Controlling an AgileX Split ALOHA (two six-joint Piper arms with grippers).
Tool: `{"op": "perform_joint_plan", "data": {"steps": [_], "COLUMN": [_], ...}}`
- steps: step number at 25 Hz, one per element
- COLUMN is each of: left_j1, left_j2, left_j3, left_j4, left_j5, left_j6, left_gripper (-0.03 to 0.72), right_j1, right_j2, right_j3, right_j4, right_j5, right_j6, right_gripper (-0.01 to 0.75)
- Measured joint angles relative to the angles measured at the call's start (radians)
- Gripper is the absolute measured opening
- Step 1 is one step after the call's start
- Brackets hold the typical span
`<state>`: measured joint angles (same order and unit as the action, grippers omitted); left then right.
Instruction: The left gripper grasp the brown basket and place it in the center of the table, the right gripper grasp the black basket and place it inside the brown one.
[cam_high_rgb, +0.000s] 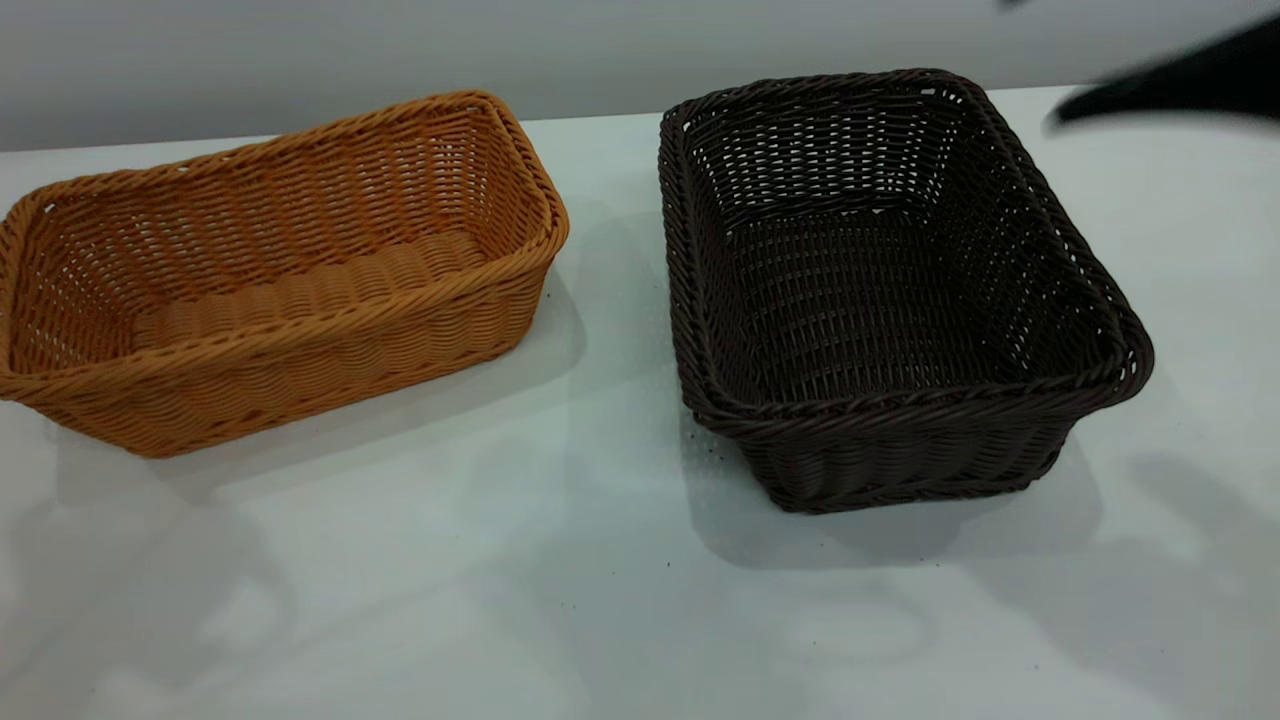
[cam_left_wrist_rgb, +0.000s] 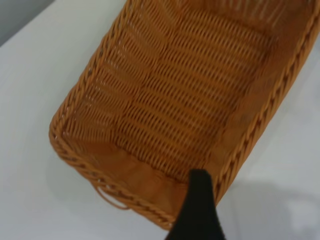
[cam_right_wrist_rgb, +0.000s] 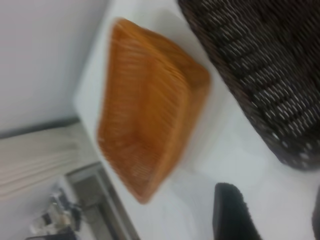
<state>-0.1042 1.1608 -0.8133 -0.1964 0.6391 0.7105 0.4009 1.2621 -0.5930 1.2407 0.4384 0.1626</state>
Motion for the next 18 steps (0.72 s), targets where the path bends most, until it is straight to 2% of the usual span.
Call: {"op": "perform_joint_plan", "data": {"steps": [4,18], "left_j1": [0.0,-0.041], "left_j2": [0.0,0.0], "left_j3": [0.0,0.0], "left_j4": [-0.005,-0.004], "left_j5": [-0.004,-0.026], "left_j6": [-0.002,-0.002], "left_gripper": [0.524,0.524], "right_j1": [0.072,0.19], "right_j2": [0.11,0.301], "right_j3": [0.0,0.0], "right_j4": [0.011,0.107], "right_j5": [-0.04,-0.11], "right_j6": [0.075,0.088], "right_gripper": [0.346,0.344]}}
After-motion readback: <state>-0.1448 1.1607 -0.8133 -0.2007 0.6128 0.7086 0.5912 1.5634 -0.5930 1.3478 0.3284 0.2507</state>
